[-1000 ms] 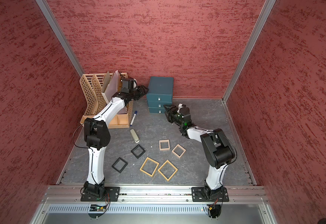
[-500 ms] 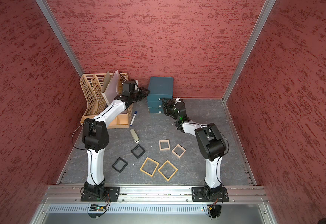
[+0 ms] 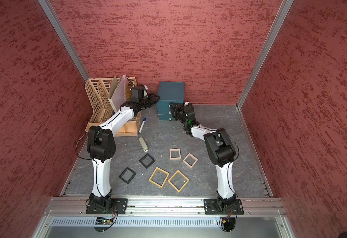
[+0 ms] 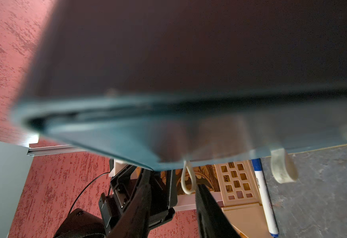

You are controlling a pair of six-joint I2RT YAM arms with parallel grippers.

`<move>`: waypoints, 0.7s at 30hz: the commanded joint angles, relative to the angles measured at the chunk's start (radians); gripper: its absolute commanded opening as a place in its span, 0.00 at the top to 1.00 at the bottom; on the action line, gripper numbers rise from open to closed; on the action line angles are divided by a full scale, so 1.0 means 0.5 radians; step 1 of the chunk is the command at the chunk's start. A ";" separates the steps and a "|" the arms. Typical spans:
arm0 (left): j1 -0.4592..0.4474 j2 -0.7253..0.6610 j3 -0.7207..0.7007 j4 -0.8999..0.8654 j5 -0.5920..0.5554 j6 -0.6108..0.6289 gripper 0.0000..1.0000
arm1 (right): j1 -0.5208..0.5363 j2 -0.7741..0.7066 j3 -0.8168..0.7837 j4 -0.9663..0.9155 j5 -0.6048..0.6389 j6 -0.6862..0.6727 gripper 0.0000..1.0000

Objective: Place the brooch boxes into the drawer by color
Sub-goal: Open the drawer in the storage box.

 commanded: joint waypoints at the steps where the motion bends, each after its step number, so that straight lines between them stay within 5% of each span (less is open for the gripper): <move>1: -0.017 -0.029 0.028 -0.156 0.011 0.021 0.56 | 0.031 0.060 0.073 -0.091 0.045 0.010 0.59; 15: -0.004 -0.029 0.037 -0.161 0.036 0.023 0.54 | 0.032 0.103 0.095 -0.004 0.209 0.026 0.78; 21: 0.002 -0.026 0.041 -0.159 0.036 0.022 0.53 | 0.033 0.070 0.061 0.000 0.234 0.007 1.00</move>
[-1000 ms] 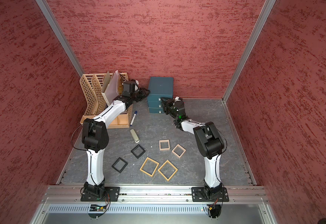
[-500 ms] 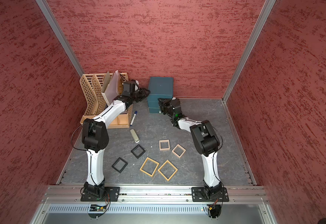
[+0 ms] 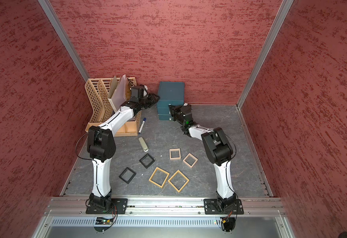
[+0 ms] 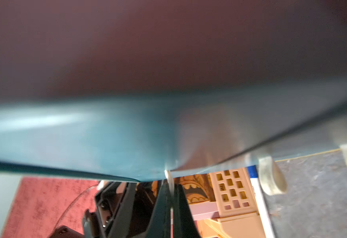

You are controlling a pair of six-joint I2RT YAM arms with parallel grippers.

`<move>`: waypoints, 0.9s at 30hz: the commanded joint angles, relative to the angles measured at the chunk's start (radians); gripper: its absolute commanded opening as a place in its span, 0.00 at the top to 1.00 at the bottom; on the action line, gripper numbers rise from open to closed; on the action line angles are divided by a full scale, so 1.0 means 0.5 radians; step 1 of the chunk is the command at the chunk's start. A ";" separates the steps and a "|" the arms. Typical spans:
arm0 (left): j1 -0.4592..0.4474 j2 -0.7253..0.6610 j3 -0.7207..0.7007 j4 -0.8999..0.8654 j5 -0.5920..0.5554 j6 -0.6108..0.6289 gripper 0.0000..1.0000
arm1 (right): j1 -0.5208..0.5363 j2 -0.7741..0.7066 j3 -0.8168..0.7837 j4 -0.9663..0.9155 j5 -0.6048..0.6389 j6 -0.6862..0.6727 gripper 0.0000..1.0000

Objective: Place the brooch boxes into the drawer by color
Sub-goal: Open the drawer in the storage box.

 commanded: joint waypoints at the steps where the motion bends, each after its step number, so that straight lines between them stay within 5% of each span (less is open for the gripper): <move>1: -0.002 -0.026 0.025 -0.117 0.032 0.021 0.52 | 0.007 -0.015 0.002 0.014 0.080 -0.020 1.00; 27: 0.016 0.023 0.135 -0.218 0.062 0.025 0.47 | 0.243 -0.724 -0.819 0.007 0.139 -0.007 1.00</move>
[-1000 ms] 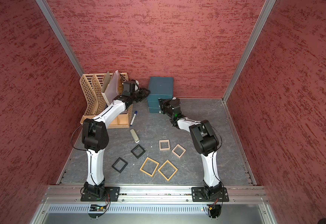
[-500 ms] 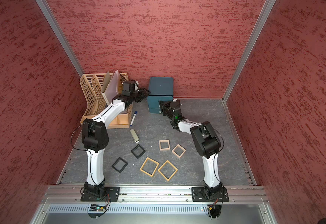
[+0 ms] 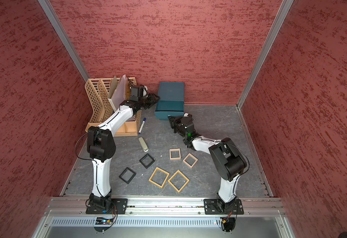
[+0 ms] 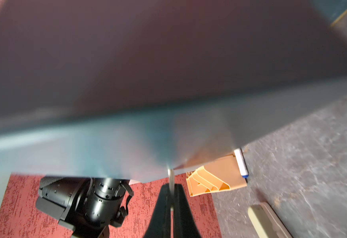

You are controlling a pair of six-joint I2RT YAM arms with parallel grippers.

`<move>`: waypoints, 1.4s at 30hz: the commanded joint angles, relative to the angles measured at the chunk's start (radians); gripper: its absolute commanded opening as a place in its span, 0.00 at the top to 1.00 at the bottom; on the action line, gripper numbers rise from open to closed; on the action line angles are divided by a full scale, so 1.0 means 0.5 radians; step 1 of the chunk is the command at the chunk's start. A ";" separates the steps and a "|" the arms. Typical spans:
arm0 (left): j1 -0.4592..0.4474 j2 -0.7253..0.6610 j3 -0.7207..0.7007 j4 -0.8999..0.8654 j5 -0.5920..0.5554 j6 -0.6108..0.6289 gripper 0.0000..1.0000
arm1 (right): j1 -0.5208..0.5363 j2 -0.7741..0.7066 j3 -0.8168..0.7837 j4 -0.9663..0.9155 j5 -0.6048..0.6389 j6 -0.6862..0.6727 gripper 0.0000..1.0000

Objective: Place the brooch boxes into the drawer by color
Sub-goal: Open the drawer in the storage box.

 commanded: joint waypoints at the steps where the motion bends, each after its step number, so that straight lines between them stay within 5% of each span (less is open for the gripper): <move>1: 0.010 0.023 0.067 -0.063 0.042 0.025 0.47 | 0.034 -0.120 -0.048 -0.034 0.042 -0.012 1.00; 20: 0.007 0.026 0.090 -0.085 0.051 0.021 0.47 | 0.092 -0.259 -0.219 -0.166 0.043 0.028 1.00; 24: 0.007 0.011 0.088 -0.084 0.054 0.026 0.47 | 0.091 -0.274 -0.199 -0.236 0.033 0.023 0.65; 27: 0.007 -0.004 0.090 -0.081 0.057 0.025 0.47 | 0.091 -0.349 -0.205 -0.358 0.065 -0.024 0.50; 35: 0.010 -0.067 0.085 -0.074 0.046 0.037 0.44 | 0.092 -0.552 -0.189 -0.708 0.098 -0.202 0.32; 42: 0.013 -0.251 -0.014 -0.068 -0.060 0.099 0.26 | 0.093 -0.840 -0.149 -1.280 0.180 -0.642 0.14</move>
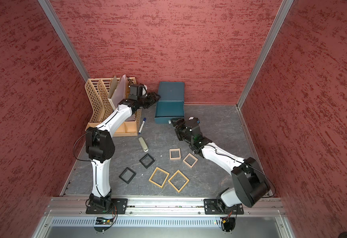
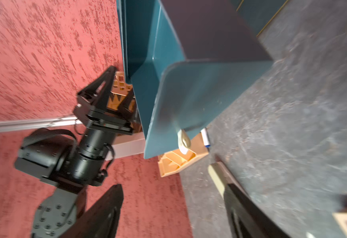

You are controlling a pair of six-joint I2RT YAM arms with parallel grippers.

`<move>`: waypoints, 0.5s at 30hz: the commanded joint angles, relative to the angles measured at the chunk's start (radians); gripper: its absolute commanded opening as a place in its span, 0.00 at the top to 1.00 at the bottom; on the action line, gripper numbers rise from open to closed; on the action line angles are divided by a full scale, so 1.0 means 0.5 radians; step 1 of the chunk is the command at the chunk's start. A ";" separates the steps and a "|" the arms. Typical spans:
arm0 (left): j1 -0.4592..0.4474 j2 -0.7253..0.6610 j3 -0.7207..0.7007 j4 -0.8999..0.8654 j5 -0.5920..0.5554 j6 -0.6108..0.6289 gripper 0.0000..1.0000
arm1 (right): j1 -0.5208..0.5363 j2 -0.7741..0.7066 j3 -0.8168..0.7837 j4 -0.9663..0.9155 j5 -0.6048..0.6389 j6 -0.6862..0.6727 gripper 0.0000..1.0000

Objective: Place the brooch boxes into the drawer by color
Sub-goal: Open the drawer in the storage box, then pick up the brooch box from the center of the board.

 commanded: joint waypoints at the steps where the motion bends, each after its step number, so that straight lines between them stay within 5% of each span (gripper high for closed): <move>1: 0.014 -0.210 -0.059 0.035 -0.074 0.048 0.25 | 0.012 -0.130 0.053 -0.407 0.104 -0.341 0.13; 8: 0.014 -0.531 -0.415 0.051 -0.180 -0.014 0.24 | 0.032 -0.183 0.210 -0.987 0.105 -0.979 0.02; 15: -0.014 -0.981 -0.969 0.087 -0.306 -0.016 0.24 | 0.174 -0.069 0.300 -1.545 0.274 -1.410 0.02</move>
